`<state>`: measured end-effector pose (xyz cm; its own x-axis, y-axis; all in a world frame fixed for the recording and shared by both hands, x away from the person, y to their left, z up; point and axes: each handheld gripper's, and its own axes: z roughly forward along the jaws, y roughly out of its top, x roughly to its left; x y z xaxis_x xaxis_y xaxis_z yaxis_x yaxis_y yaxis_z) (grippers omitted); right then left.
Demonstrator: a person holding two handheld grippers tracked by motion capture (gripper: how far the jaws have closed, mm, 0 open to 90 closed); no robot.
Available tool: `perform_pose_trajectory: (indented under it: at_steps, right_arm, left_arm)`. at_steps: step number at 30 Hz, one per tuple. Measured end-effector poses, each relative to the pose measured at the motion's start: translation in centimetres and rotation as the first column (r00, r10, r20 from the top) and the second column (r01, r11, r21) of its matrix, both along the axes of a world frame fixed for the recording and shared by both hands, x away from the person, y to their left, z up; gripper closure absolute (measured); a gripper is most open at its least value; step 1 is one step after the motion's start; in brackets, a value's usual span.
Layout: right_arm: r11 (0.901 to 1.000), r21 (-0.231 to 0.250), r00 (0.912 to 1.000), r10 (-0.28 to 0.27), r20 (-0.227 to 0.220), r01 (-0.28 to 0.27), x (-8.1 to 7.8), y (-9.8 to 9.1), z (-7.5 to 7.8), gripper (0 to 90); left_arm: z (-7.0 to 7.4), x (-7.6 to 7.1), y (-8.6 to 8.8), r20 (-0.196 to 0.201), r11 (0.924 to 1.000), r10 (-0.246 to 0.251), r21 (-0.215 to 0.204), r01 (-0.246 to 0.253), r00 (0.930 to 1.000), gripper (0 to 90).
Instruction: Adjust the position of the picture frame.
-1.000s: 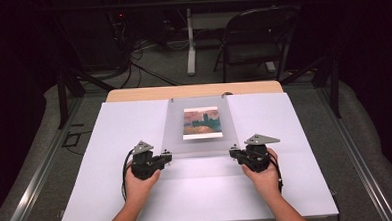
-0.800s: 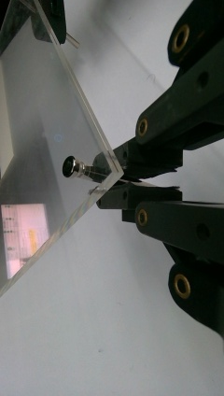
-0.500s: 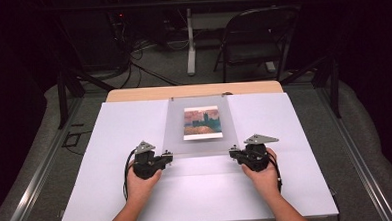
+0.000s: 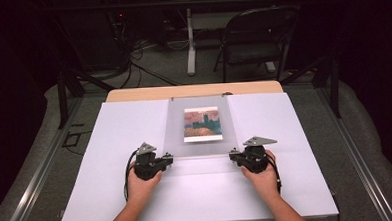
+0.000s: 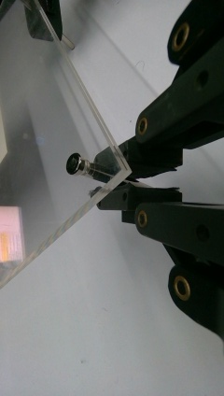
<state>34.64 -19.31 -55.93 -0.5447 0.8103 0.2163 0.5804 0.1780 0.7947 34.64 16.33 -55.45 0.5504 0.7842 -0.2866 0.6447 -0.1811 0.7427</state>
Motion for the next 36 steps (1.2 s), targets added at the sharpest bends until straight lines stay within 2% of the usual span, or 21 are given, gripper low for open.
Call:
perform_pose_trajectory:
  at_steps: [9,13,15,16,21,24,25,28,29,32,34,36]
  right_arm:
    - [1.0,-0.005,0.9999,-0.007,0.012,0.007,-0.2,0.0,-0.2,84.0]
    - [0.9998,0.015,0.9999,-0.01,0.008,0.01,-0.1,-0.1,-0.3,83.3]
    - [0.9995,0.028,0.9999,-0.013,0.0,0.013,-0.1,-0.2,-0.3,79.4]
    - [0.9989,0.041,0.9998,-0.02,-0.002,0.02,-0.1,-0.3,-0.3,70.8]
    - [0.9987,0.044,0.9996,-0.025,-0.008,0.026,-0.3,-0.4,-0.3,60.1]
    - [0.9991,0.037,0.9998,-0.019,0.002,0.019,-0.6,-0.3,-0.2,51.9]
    - [0.9991,0.037,0.9998,-0.019,0.002,0.019,-0.6,-0.3,-0.2,51.9]
    - [0.9998,0.008,0.9997,-0.021,0.013,0.02,-0.8,-0.2,-0.2,45.1]
    - [0.9997,-0.009,0.9995,-0.021,0.024,0.021,-1.0,-0.2,-0.1,41.7]
    - [0.9992,-0.028,0.9993,-0.027,0.026,0.028,-1.2,-0.2,0.0,38.7]
    - [0.999,-0.035,0.9993,-0.026,0.027,0.027,-1.4,-0.2,0.2,36.4]
    - [0.9989,-0.04,0.9993,-0.025,0.028,0.026,-1.5,-0.2,0.3,36.2]
  left_arm:
    - [-0.2,-0.1,0.0,0.007,1.0,0.005,-0.007,-0.005,1.0,82.8]
    - [-0.2,-0.1,0.0,0.009,0.9998,0.014,-0.011,-0.014,0.9999,82.4]
    - [-0.3,-0.1,0.0,0.004,0.9995,0.016,-0.026,-0.016,0.9999,81.9]
    - [-0.3,-0.1,0.1,0.005,0.9993,0.024,-0.028,-0.024,0.9997,77.7]
    - [-0.3,-0.3,0.2,-0.002,0.9977,0.04,-0.055,-0.04,0.9992,68.1]
    - [-0.4,-0.6,0.0,0.029,0.9985,0.038,-0.04,-0.037,0.9989,58.2]
    - [-0.4,-0.7,-0.1,0.039,0.9989,0.031,-0.036,-0.029,0.9988,58.2]
    - [-0.4,-0.9,-0.2,0.064,0.999,0.039,-0.025,-0.038,0.9972,50.5]
    - [-0.4,-0.9,-0.1,0.068,0.9992,0.035,-0.021,-0.034,0.997,44.6]
    - [-0.4,-1.1,0.0,0.095,0.999,0.042,-0.022,-0.04,0.9945,39.7]
    - [-0.4,-1.2,0.0,0.103,0.9987,0.049,-0.014,-0.048,0.9935,35.5]
    - [-0.3,-1.4,0.1,0.101,0.9988,0.049,-0.005,-0.049,0.9936,35.1]
